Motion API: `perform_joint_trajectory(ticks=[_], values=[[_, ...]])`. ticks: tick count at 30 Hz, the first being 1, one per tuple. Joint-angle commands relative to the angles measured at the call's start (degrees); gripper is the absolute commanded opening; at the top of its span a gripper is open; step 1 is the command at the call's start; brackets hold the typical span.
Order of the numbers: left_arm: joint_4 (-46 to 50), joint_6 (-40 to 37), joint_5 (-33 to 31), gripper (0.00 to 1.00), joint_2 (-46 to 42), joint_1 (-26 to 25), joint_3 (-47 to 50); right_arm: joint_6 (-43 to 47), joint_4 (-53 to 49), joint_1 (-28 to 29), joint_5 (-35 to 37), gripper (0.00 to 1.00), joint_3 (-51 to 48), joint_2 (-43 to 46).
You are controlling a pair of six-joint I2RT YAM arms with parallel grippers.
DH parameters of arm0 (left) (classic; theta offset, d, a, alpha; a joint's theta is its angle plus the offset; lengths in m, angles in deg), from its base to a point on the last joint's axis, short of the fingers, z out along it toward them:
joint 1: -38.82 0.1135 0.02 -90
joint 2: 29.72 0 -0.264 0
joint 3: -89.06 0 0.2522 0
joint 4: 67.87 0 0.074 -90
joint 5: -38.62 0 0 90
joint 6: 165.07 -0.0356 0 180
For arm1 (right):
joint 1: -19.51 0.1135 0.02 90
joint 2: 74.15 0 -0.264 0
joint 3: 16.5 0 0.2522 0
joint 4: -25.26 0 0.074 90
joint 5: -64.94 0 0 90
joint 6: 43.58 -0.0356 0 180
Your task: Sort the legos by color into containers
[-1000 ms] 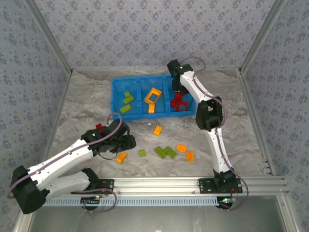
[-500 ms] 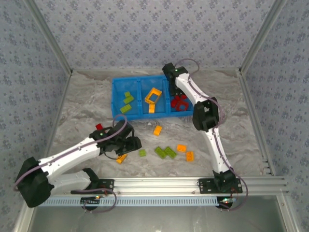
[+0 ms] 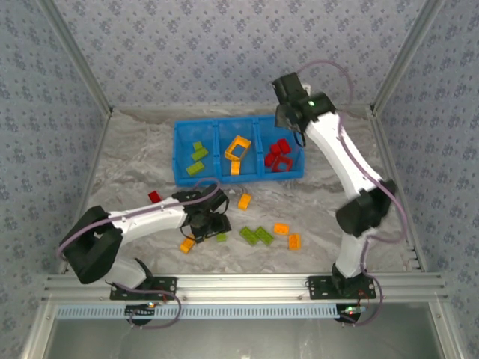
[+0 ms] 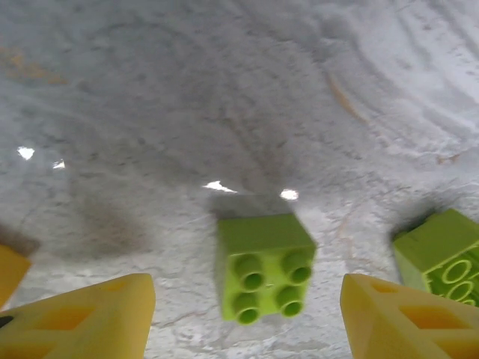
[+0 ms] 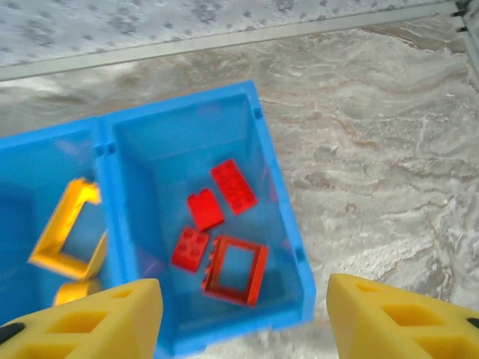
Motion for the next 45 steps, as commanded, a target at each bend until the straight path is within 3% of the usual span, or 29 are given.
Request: perform_joint_trajectory(ticks=[1, 4, 8, 12, 20, 25, 29, 31, 36, 41, 45], values=[[2.42, -0.46, -1.03, 0.66, 1.72, -1.57, -2.9, -2.29, 9.69, 2.28, -6.82, 0.65, -14.26, 10.46], [4.92, -0.59, -1.51, 0.65, 4.06, -2.49, -4.86, -4.28, 11.06, 4.43, -9.01, 0.65, -23.46, 18.06], [11.66, -1.27, -3.42, 0.58, 7.73, -3.9, -8.37, -6.83, 7.53, 7.36, -9.15, 0.62, -29.49, 24.05], [11.64, -2.27, -4.05, 0.53, 10.13, -4.32, -9.58, -9.66, 7.75, 9.23, -9.66, 0.62, -34.19, 29.25], [11.87, -4.49, -7.69, 0.33, 11.23, -4.63, -11.41, -7.78, 24.93, 11.02, -29.39, 0.63, -53.81, 47.04], [17.33, -6.38, -12.11, 0.31, 8.05, -4.13, -15.08, -7.73, 28.82, 12.97, -36.91, 0.65, -63.61, 57.46], [22.34, -8.95, -15.52, 0.31, 3.44, -0.94, -19.43, -7.75, 29.0, 15.19, -39.39, 0.66, -69.08, 62.97], [24.65, -11.27, -17.35, 0.31, 1.9, 1.49, -22.03, -4.71, 29.48, 17.26, -38.4, 0.66, -71.37, 64.42], [25.73, -19.27, -19.29, 0.31, 1.07, 10.82, -28.67, 0.35, 35.65, 25.04, -27.45, 0.67, -75.27, 65.3], [21.84, -26.24, -19.07, 0.31, 6.64, 20.44, -35.58, 3.69, 43.4, 30.48, -20.57, 0.68, -74.98, 59.64], [19.04, -29.21, -18.77, 0.31, 14.05, 25.13, -42.66, 5.82, 48.85, 32.79, -17.5, 0.69, -73.44, 53.82]])
